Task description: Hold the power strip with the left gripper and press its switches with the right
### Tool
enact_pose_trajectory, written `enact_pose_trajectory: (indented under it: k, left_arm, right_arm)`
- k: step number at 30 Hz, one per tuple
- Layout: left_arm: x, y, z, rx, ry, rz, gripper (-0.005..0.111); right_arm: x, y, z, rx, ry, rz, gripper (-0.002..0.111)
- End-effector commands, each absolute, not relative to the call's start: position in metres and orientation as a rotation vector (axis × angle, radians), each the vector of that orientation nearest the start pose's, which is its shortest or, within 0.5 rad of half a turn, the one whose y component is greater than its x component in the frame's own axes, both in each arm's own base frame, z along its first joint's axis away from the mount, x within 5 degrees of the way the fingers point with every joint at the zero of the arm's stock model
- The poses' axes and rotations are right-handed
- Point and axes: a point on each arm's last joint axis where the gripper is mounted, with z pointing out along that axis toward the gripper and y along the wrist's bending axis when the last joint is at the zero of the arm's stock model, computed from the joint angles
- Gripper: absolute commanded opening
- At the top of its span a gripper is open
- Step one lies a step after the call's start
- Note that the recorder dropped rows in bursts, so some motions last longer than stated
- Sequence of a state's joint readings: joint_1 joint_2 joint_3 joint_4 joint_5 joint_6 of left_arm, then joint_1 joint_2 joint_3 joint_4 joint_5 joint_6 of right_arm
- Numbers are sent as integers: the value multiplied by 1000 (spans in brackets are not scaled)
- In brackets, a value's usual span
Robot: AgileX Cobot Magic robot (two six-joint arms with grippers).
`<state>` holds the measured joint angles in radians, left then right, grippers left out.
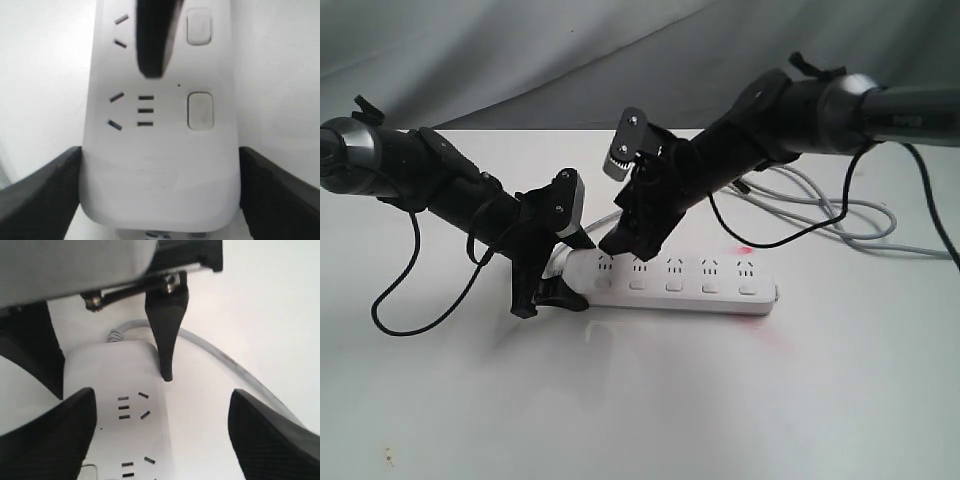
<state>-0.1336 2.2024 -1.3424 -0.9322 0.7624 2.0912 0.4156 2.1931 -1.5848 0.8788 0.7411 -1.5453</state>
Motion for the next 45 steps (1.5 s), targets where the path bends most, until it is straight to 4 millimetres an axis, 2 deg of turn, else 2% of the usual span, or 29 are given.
enact_pose_trajectory:
  k: [1,9,19,32,39,45]
  left_arm:
    - [404,-108,97,1768,1832,-435,0]
    - [404,-108,97,1768,1832,-435,0]
    - [404,-108,97,1768,1832,-435,0]
    - [404,-108,97,1768,1832,-435,0]
    - [404,-108,97,1768,1832,-435,0]
    - [404,-108,97,1768,1832,-435,0]
  right_arm:
    - [405,211,172,-1595,1903,605,68]
    - [399,199,150,-1598,1958,590,68]
    - [400,200,126,-1597,2002,616,68]
    - [401,200,120,-1590,2013,609,68]
    - [398,201,102,-1651,2060,587,68]
    - [398,206,99,-1663,2061,524,68]
